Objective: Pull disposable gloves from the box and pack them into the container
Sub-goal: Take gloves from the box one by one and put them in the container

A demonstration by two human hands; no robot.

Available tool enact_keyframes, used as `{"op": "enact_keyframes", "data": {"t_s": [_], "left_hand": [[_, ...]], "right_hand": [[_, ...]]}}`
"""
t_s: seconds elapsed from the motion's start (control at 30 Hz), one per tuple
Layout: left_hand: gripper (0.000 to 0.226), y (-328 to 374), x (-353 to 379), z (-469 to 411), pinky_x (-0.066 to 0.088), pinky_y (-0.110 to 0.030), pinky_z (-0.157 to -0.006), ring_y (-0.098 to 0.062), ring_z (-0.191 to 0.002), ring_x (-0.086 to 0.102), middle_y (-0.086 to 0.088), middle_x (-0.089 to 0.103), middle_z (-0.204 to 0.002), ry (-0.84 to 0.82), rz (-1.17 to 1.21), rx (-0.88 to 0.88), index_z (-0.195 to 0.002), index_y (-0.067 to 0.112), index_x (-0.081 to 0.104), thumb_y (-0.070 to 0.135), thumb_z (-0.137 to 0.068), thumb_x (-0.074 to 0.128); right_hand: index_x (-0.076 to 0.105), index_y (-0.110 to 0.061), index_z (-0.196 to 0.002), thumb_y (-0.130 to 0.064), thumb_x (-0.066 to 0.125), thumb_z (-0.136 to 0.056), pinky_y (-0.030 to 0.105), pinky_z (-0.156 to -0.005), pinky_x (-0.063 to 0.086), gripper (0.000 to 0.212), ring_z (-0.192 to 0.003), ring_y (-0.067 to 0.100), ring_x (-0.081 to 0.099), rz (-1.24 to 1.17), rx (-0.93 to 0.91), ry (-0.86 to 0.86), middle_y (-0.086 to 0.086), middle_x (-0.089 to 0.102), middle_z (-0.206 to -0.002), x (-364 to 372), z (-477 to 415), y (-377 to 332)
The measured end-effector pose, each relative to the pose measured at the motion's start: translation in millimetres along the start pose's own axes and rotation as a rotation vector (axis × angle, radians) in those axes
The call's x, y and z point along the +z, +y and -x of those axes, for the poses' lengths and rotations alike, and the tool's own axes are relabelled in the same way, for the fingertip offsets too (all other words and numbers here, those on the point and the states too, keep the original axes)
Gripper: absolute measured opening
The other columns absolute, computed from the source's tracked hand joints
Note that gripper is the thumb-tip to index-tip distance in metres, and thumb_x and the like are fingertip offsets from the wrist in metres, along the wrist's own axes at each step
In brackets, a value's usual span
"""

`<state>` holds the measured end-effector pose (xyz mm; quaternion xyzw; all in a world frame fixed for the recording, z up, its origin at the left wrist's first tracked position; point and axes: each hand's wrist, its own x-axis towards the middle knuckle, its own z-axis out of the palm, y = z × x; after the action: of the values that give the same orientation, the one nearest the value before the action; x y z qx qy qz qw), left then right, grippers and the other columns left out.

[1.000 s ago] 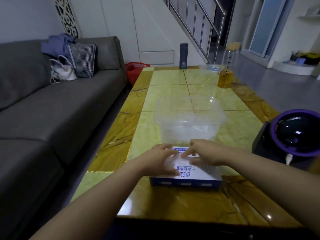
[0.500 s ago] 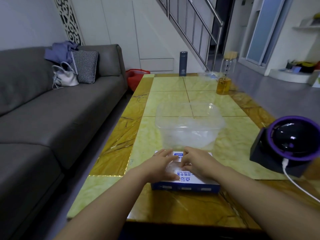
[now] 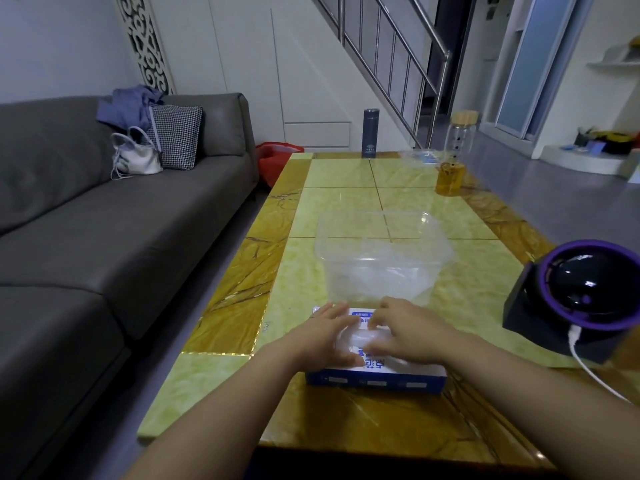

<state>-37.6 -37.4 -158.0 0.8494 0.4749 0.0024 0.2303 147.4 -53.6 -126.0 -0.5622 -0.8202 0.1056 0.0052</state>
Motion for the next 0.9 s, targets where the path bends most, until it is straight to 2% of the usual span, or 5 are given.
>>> {"op": "enact_keyframes", "data": {"t_s": [0.13, 0.3, 0.5, 0.73, 0.9], "left_hand": [[0.081, -2, 2, -3, 0.010, -0.038, -0.118, -0.017, -0.147, -0.006, 0.004, 0.002, -0.160, 0.016, 0.007, -0.005, -0.151, 0.025, 0.020, 0.049, -0.086, 0.062], [0.082, 0, -1, -3, 0.010, -0.040, -0.119, -0.017, -0.147, -0.005, 0.003, 0.003, -0.160, 0.010, 0.017, -0.001, -0.150, 0.026, 0.021, 0.051, -0.085, 0.062], [0.087, 3, 0, -3, 0.009, -0.038, -0.119, -0.019, -0.147, -0.002, 0.001, 0.005, -0.160, 0.023, -0.007, -0.008, -0.151, 0.021, 0.017, 0.054, -0.084, 0.061], [0.089, 4, 1, -3, 0.009, -0.038, -0.119, -0.019, -0.147, -0.001, 0.002, 0.007, -0.160, 0.046, 0.028, -0.003, -0.152, 0.022, 0.017, 0.051, -0.083, 0.065], [0.090, 2, 3, -2, 0.010, -0.036, -0.117, -0.016, -0.147, -0.002, 0.004, 0.005, -0.160, 0.049, 0.049, -0.010, -0.152, 0.021, 0.017, 0.052, -0.082, 0.064]], "right_hand": [[0.068, -0.017, -0.089, -0.036, 0.053, -0.092, 0.034, -0.068, 0.044, 0.024, -0.092, 0.021, 0.056, 0.018, -0.045, 0.115, 0.001, 0.061, -0.094, 10, 3, -8], [0.062, -0.017, -0.099, -0.034, 0.050, -0.096, 0.029, -0.068, 0.037, 0.021, -0.091, 0.017, 0.055, 0.033, -0.118, 0.129, -0.001, 0.061, -0.099, -14, 7, -10], [0.052, -0.019, -0.079, -0.028, 0.056, -0.094, 0.021, -0.060, 0.035, 0.018, -0.078, 0.014, 0.050, -0.209, 0.057, 0.124, -0.006, 0.052, -0.079, -16, -9, 12], [0.062, -0.016, -0.113, -0.040, 0.059, -0.090, 0.023, -0.076, 0.042, 0.033, -0.096, 0.011, 0.053, -0.387, 0.084, 0.004, -0.002, 0.060, -0.107, -9, -9, 6], [0.054, -0.020, -0.062, -0.031, 0.062, -0.089, 0.031, -0.058, 0.033, 0.030, -0.063, 0.016, 0.044, -0.273, -0.005, 0.035, -0.001, 0.048, -0.062, -1, -6, -10]]}}
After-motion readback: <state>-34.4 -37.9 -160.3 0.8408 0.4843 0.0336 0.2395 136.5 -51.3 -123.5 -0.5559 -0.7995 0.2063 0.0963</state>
